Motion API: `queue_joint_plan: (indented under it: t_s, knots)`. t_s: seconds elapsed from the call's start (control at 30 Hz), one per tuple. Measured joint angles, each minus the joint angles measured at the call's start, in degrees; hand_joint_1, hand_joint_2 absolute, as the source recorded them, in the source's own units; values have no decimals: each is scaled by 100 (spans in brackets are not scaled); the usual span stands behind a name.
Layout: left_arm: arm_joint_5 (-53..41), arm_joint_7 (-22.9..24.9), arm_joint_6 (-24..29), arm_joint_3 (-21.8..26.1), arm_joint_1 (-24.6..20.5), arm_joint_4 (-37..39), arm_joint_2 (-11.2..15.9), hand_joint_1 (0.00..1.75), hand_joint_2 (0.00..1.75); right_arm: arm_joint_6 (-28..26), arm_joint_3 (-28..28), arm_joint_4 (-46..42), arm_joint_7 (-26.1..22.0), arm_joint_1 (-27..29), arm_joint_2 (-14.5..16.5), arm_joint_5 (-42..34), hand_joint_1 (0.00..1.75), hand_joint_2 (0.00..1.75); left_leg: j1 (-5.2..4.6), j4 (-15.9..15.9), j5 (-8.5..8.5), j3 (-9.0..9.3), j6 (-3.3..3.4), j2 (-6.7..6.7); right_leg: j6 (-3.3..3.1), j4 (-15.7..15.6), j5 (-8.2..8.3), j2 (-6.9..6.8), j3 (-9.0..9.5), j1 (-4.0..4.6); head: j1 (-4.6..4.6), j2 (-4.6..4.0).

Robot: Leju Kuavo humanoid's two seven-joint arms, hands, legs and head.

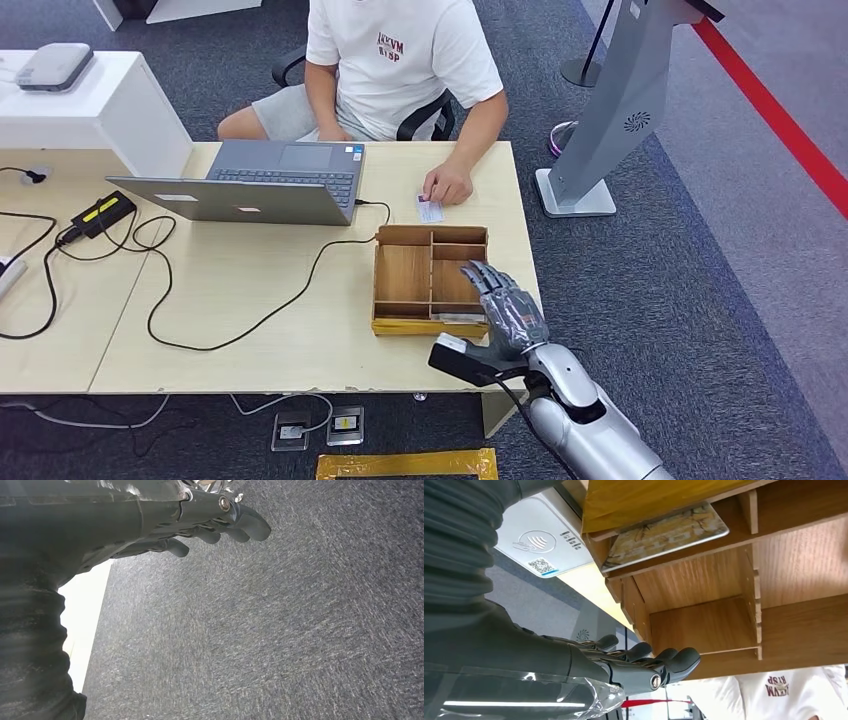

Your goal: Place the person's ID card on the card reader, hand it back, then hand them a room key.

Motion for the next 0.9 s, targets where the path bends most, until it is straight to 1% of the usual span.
queue_joint_plan:
  t_s: [0.27,0.6,0.77,0.9]
  knots:
    - [-17,0,1,0,0,0,-1,0,175,-43,-2,87,-4,1,-3,-19,0,175,1,0,0,0,0,0,0,0,0,0,0,1,0,0]
    - [20,4,15,2,1,0,-2,0,175,-101,-4,137,-145,-10,-3,-80,0,175,1,0,0,0,0,0,0,0,0,0,1,0,1,0]
    - [2,5,21,2,1,0,-2,0,175,-197,-1,168,-320,-25,14,-174,0,175,1,0,0,-1,0,0,0,0,0,0,1,1,1,0]
    - [-43,-5,21,2,0,0,-2,0,175,-186,8,147,-427,-44,89,-286,0,175,1,0,0,-1,0,0,0,0,0,-1,1,1,-1,0]
